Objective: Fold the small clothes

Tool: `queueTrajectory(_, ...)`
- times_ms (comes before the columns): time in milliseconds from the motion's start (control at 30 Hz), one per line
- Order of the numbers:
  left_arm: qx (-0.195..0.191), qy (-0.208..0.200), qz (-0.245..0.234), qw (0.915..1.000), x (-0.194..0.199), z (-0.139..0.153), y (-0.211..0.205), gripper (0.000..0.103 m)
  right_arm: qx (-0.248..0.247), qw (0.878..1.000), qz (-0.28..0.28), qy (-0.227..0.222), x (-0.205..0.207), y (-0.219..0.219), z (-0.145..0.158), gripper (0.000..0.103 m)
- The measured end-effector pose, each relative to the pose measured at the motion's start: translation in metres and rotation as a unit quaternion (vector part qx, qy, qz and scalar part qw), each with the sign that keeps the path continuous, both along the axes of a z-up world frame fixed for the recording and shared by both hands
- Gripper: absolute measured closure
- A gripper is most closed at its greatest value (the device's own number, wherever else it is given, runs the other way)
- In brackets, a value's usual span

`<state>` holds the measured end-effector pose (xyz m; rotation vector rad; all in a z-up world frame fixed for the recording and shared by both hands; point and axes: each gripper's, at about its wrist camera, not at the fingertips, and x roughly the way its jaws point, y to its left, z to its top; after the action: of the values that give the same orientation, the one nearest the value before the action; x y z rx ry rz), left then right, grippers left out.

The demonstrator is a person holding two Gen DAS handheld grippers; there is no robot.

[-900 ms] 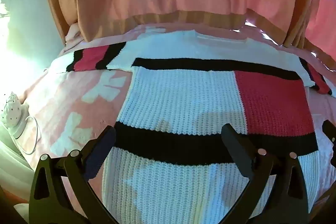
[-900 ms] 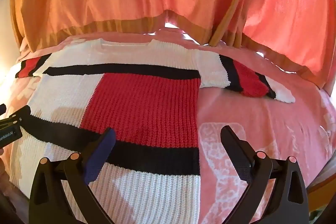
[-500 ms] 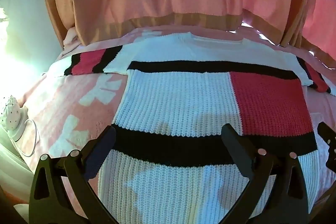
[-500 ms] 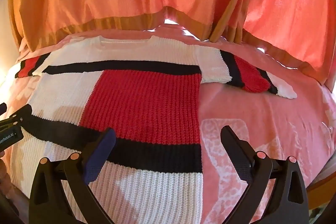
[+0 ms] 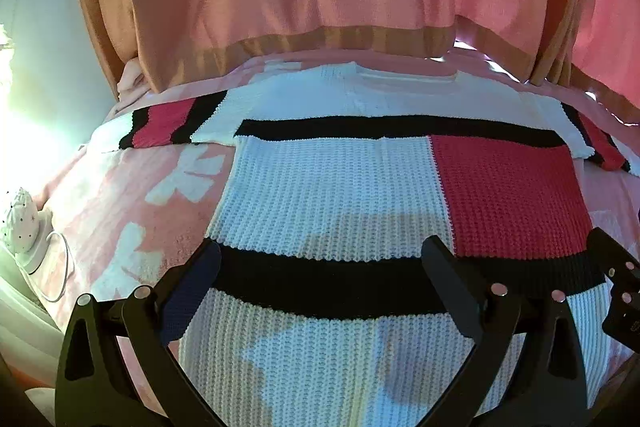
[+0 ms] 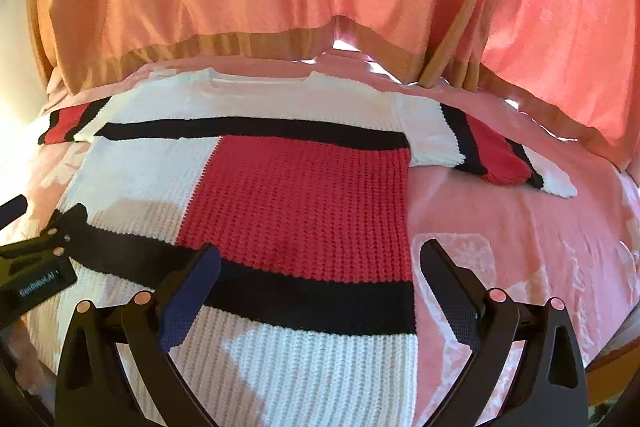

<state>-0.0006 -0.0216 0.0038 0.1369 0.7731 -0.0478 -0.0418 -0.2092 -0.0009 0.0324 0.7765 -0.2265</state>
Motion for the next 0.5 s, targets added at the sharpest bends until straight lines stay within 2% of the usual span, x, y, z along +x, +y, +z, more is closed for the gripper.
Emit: queueTrajectory(500,0.003,0.004,0.001,1.0,-0.0006,-0.0064,-0.0013,0.005,0.022,1.0,0.007,0.002,0.0063,0.0069,-0.0006,0.005)
